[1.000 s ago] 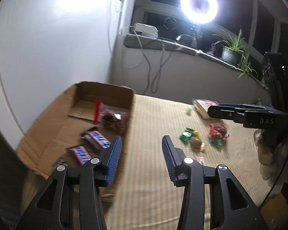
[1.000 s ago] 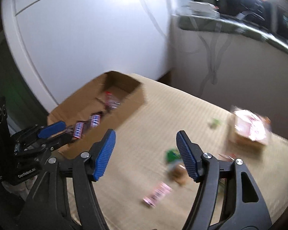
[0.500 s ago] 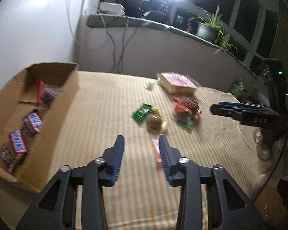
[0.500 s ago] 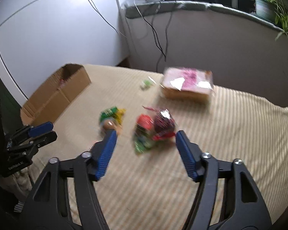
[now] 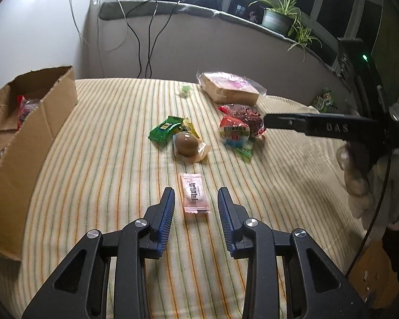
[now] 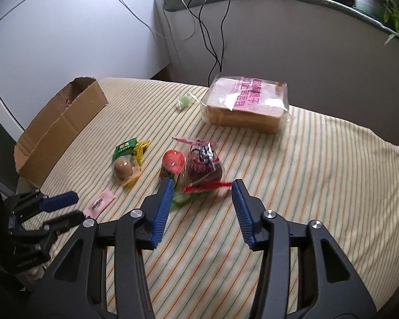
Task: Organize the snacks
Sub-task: 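Move both tools back to the pink candy and red-wrapped chocolate packet, then grasp the pink wrapped candy with the left tool while the right tool grasps the red-wrapped chocolate packet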
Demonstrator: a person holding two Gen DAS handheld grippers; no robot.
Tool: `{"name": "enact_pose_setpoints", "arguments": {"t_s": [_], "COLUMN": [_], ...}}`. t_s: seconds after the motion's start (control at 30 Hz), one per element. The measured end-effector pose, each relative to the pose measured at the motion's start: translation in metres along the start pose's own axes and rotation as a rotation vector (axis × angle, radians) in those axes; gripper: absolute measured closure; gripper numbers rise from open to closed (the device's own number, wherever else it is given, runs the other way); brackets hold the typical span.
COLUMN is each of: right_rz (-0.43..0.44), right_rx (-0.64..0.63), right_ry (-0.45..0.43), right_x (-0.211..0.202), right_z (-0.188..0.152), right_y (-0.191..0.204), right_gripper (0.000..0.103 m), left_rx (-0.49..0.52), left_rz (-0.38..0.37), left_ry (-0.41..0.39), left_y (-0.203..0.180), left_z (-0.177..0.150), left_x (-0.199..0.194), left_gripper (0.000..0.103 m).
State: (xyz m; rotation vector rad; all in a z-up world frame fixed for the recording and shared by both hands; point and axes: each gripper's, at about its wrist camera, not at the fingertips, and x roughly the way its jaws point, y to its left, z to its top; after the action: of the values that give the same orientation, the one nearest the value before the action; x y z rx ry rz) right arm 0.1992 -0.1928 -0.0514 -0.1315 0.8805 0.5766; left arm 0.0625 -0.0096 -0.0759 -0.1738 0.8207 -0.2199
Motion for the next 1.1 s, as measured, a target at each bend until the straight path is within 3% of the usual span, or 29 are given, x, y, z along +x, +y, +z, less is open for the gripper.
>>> {"name": "enact_pose_setpoints", "arguments": {"t_s": [0.53,0.67,0.87,0.93,1.0,1.1], "right_rz": [0.004,0.002,0.008,0.008,0.011,0.008], "right_rx": [-0.024,-0.040,-0.054,-0.059,-0.055,-0.043], "right_ry": [0.067,0.079,0.104,0.103,0.101,0.090], "right_x": [0.040,0.043,0.051,0.050,0.050,0.046], "right_z": [0.016,0.016,0.016,0.016,0.016,0.014], "right_y": [-0.006,-0.005,-0.003,-0.002,-0.002,-0.002], "right_gripper": [0.061,0.060,0.058,0.060,0.067,0.068], "left_rx": [0.040,0.041,0.053,0.050,0.042,0.039], "left_rz": [0.019,0.024,0.027,0.024,0.023,0.019], "left_ry": [0.042,0.042,0.039,0.038,0.033,0.030], "left_y": [-0.004,-0.004,-0.005,-0.004,-0.004,-0.004], "left_z": [-0.002,-0.002,-0.003,-0.003,-0.003,-0.004], "left_x": [0.017,0.017,0.018,0.017,0.016,0.015], "left_gripper": [0.071,0.082,0.083,0.083,0.083,0.083]}}
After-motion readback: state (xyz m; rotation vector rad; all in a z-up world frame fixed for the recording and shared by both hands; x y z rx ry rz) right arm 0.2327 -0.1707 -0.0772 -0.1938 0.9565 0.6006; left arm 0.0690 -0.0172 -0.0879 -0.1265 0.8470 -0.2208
